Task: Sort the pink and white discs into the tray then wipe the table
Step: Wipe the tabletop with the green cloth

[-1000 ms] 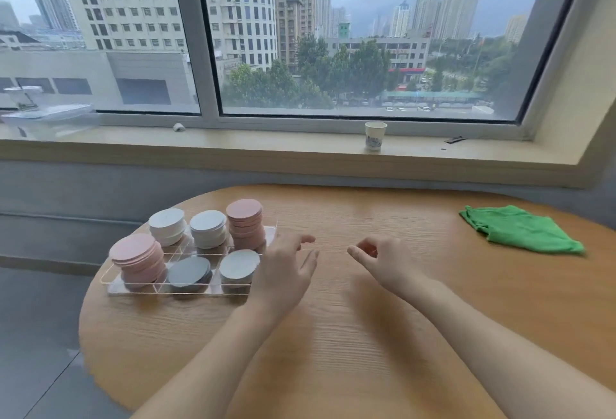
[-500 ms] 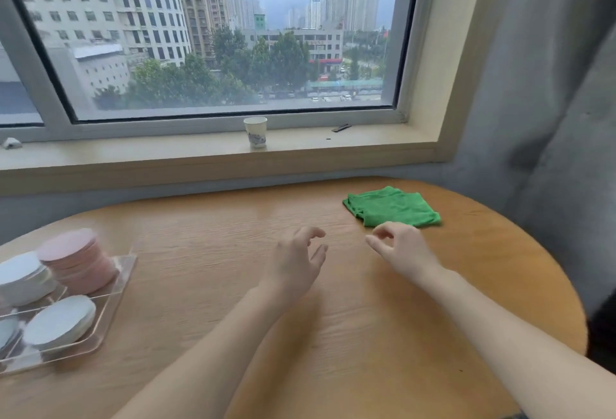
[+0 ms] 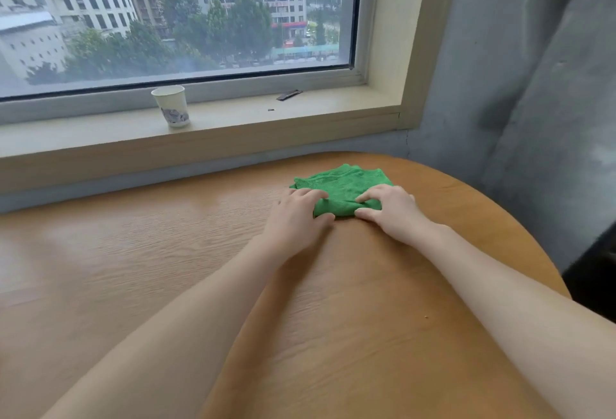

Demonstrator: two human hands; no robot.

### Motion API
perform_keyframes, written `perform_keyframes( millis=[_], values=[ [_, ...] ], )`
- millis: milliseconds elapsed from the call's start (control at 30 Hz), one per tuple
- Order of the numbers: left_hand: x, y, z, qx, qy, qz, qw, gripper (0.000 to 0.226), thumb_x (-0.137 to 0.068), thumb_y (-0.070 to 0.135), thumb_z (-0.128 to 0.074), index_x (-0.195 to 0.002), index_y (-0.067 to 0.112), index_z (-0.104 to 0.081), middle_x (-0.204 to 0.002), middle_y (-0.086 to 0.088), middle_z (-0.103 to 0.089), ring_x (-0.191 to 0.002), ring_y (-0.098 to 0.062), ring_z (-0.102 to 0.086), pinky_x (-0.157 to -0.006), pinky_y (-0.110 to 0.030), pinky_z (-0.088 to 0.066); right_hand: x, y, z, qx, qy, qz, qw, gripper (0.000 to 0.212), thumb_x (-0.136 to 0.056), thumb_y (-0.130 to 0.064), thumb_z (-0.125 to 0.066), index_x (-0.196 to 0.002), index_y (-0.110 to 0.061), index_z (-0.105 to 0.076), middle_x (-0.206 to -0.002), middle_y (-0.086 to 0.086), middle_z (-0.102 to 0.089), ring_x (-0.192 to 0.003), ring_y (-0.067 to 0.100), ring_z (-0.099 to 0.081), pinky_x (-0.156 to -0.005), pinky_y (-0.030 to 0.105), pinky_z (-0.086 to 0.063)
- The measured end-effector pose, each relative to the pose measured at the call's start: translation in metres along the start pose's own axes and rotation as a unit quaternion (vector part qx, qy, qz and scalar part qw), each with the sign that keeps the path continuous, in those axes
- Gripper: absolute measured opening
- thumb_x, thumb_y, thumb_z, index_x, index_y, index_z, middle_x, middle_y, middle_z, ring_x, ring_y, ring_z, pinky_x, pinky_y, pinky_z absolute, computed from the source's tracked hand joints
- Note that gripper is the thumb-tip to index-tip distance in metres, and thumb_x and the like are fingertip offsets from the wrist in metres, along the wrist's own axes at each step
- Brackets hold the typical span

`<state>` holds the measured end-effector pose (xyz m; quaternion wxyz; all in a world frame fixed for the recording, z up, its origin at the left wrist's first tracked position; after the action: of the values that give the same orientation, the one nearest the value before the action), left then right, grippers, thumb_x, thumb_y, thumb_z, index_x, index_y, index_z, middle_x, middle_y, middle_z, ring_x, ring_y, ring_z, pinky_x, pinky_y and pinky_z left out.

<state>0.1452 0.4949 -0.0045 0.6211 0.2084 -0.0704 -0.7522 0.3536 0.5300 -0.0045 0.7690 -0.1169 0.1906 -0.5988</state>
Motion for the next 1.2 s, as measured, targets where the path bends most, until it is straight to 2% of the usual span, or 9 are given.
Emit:
perform_keyframes(
  millis=[300, 467, 533, 600, 700, 800, 900, 1033, 1200],
  values=[
    [-0.004, -0.001, -0.004, 0.019, -0.009, 0.007, 1.000, 0.025, -0.100, 0.031, -0.064, -0.117, 0.013, -0.066, -0.126, -0.007, -0.067, -0.127, -0.031, -0.052, -0.104, -0.041, -0.039, 0.008, -0.006, 0.003, -0.007, -0.001, 0.025, 1.000, 0.029, -0.097, -0.040, -0.063, -0.120, -0.023, -0.072, -0.130, -0.001, -0.065, -0.128, 0.022, -0.051, -0.104, 0.036, -0.029],
    [0.036, 0.008, 0.018, 0.041, -0.026, 0.016, 0.999, 0.026, -0.104, 0.027, -0.059, -0.124, 0.010, -0.061, -0.126, -0.007, -0.062, -0.127, -0.028, -0.050, -0.113, -0.040, -0.033, 0.040, -0.026, 0.019, -0.066, -0.034, 0.044, 0.996, 0.033, -0.096, -0.035, -0.067, -0.122, -0.015, -0.071, -0.128, 0.005, -0.068, -0.124, 0.022, -0.057, -0.108, 0.036, -0.040],
    [0.057, 0.016, 0.025, 0.049, -0.049, 0.022, 0.997, 0.025, -0.106, 0.028, -0.055, -0.124, 0.011, -0.057, -0.115, -0.005, -0.060, -0.116, -0.026, -0.052, -0.102, -0.037, -0.036, 0.057, -0.033, 0.027, -0.083, -0.036, 0.053, 0.995, 0.032, -0.095, -0.033, -0.068, -0.122, -0.015, -0.072, -0.125, 0.004, -0.070, -0.120, 0.020, -0.060, -0.101, 0.029, -0.042],
    [0.077, 0.023, 0.028, 0.074, -0.059, 0.020, 0.995, 0.017, -0.105, 0.028, -0.056, -0.115, 0.014, -0.055, -0.104, -0.002, -0.058, -0.099, -0.025, -0.052, -0.080, -0.034, -0.034, 0.076, -0.037, 0.034, -0.092, -0.041, 0.061, 0.993, 0.029, -0.095, -0.031, -0.068, -0.119, -0.015, -0.073, -0.120, 0.003, -0.072, -0.114, 0.018, -0.062, -0.094, 0.026, -0.043],
    [0.100, 0.036, 0.035, 0.115, -0.020, 0.019, 0.993, 0.013, -0.104, 0.023, -0.057, -0.099, 0.013, -0.052, -0.087, 0.004, -0.053, -0.083, -0.021, -0.047, -0.065, -0.030, -0.026, 0.101, -0.040, 0.043, -0.110, -0.034, 0.067, 0.991, 0.027, -0.095, -0.030, -0.069, -0.117, -0.016, -0.074, -0.116, 0.003, -0.073, -0.109, 0.017, -0.063, -0.093, 0.026, -0.045],
    [0.122, 0.052, 0.036, 0.169, 0.004, 0.045, 0.985, 0.017, -0.105, 0.025, -0.056, -0.097, 0.011, -0.053, -0.083, 0.004, -0.052, -0.077, -0.018, -0.046, -0.063, -0.022, -0.032, 0.123, -0.040, 0.049, -0.122, -0.031, 0.067, 0.990, 0.027, -0.095, -0.032, -0.070, -0.117, -0.017, -0.074, -0.114, 0.001, -0.074, -0.103, 0.013, -0.063, -0.090, 0.024, -0.046],
    [0.144, 0.068, 0.030, 0.197, -0.001, 0.070, 0.978, 0.019, -0.106, 0.032, -0.054, -0.098, 0.014, -0.055, -0.083, -0.001, -0.057, -0.076, -0.020, -0.049, -0.063, -0.029, -0.036, 0.148, -0.031, 0.051, -0.144, -0.034, 0.056, 0.987, 0.028, -0.094, -0.035, -0.070, -0.117, -0.019, -0.073, -0.113, -0.004, -0.073, -0.101, 0.009, -0.063, -0.088, 0.020, -0.044],
    [0.156, 0.089, 0.022, 0.239, 0.006, 0.104, 0.966, 0.022, -0.107, 0.029, -0.051, -0.096, 0.010, -0.054, -0.080, 0.002, -0.052, -0.070, -0.012, -0.044, -0.059, -0.015, -0.036, 0.182, -0.002, 0.060, -0.165, 0.014, 0.035, 0.986, 0.030, -0.095, -0.044, -0.066, -0.117, -0.023, -0.073, -0.111, -0.014, -0.072, -0.104, 0.001, -0.061, -0.091, 0.017, -0.041],
    [0.156, 0.105, 0.003, 0.328, 0.007, 0.145, 0.933, 0.026, -0.105, 0.040, -0.049, -0.092, 0.017, -0.049, -0.090, -0.004, -0.054, -0.085, -0.026, -0.053, -0.079, -0.043, -0.045, 0.227, 0.047, 0.081, -0.146, 0.096, -0.013, 0.984, 0.024, -0.097, -0.042, -0.062, -0.112, -0.025, -0.072, -0.109, -0.016, -0.069, -0.104, 0.001, -0.058, -0.094, 0.020, -0.042]
  ],
)
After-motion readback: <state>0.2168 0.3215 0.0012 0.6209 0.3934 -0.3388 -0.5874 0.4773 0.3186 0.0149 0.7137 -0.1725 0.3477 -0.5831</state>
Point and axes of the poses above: each hand's wrist, its own x-axis away from the middle knuckle, its own z-axis out of the back of the hand, y = z × x, the point moved 2 cm from there along -x, towards the middle knuckle
